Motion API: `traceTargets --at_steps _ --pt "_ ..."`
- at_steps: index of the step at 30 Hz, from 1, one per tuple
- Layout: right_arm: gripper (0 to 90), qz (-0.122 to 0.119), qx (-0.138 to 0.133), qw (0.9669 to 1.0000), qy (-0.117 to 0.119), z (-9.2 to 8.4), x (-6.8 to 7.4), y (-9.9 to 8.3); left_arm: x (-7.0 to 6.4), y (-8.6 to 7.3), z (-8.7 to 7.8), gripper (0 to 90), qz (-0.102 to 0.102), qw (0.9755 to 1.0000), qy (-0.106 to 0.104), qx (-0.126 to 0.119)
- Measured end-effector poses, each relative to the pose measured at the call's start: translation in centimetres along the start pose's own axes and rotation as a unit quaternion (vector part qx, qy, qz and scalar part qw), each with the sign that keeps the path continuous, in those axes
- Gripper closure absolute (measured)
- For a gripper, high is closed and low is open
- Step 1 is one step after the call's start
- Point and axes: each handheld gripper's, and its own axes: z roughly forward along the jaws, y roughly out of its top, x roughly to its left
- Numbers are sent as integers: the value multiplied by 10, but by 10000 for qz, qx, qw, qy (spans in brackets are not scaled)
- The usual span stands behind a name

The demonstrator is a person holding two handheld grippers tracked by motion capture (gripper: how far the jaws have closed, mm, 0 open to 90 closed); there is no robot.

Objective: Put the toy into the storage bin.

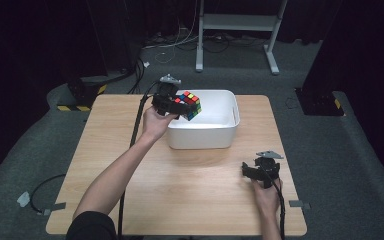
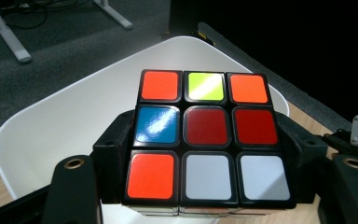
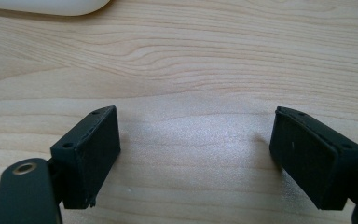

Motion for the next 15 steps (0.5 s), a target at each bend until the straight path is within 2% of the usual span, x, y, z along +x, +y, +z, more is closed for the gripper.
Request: traceTargets --at_steps 15 --pt "159 0 -2 10000 -8 0 0 0 4 11 14 335 0 9999 117 102"
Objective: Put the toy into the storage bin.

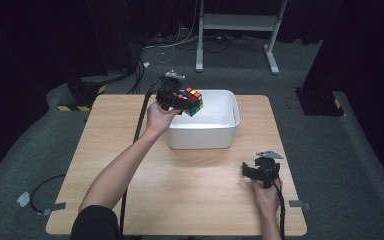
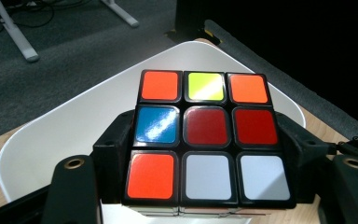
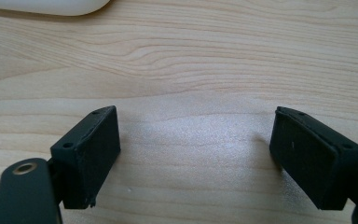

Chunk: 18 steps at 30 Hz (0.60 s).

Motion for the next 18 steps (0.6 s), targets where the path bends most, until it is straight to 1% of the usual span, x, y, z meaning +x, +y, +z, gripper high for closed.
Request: traceTargets --at_steps 3,5,8,9,12,15,18 --pt "159 -2 0 10000 -1 0 0 0 0 2 5 335 26 10000 43 17" --pt "159 0 0 10000 -1 0 0 0 0 4 9 335 0 10000 53 21" --pt "159 1 0 10000 -1 0 0 0 0 5 12 335 -16 10000 22 31" --pt "159 3 1 10000 0 0 0 0 -1 6 15 335 9 10000 28 74" --pt "159 2 0 10000 0 0 0 0 -1 7 18 335 50 9999 29 108" --pt "159 2 -1 10000 2 0 0 0 -2 8 22 335 81 9999 53 117" --pt "159 0 -1 10000 2 0 0 0 -1 8 27 335 47 9999 113 102"
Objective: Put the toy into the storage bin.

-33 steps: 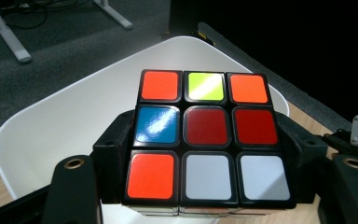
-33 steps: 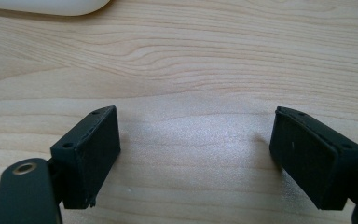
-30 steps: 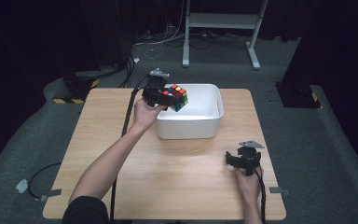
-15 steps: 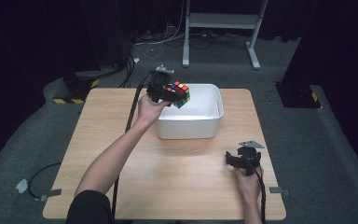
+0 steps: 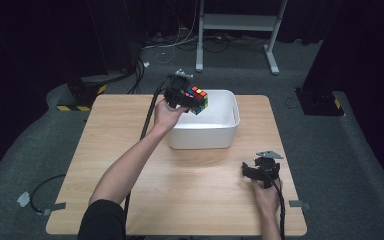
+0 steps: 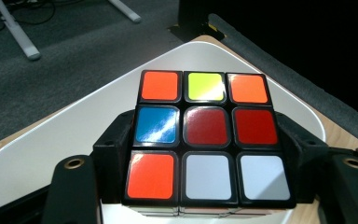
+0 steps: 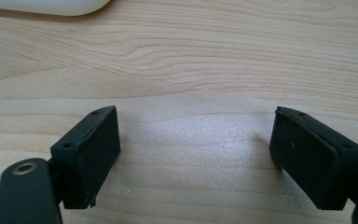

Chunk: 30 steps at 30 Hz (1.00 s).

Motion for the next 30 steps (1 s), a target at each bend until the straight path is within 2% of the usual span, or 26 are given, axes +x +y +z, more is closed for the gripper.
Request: traceTargets --at_steps 23,30 --pt "159 4 -1 10000 -5 0 0 0 7 -5 29 335 -179 9991 344 151" --pt "160 14 1 10000 1 0 0 0 6 -7 37 335 -142 9987 431 242"
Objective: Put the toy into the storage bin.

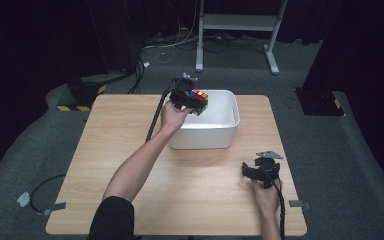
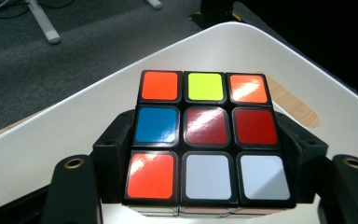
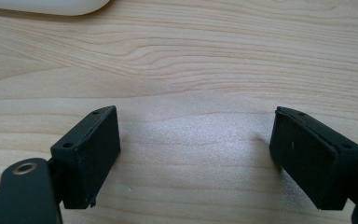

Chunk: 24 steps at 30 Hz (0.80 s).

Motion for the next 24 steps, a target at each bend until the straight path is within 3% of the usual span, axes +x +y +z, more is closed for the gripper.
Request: traceTargets --at_steps 13,24 --pt "160 -10 2 10000 -1 -1 0 0 4 -7 16 335 -157 9996 174 176" --pt "160 -13 3 10000 3 -1 0 -1 5 -7 20 335 -198 9991 247 274"
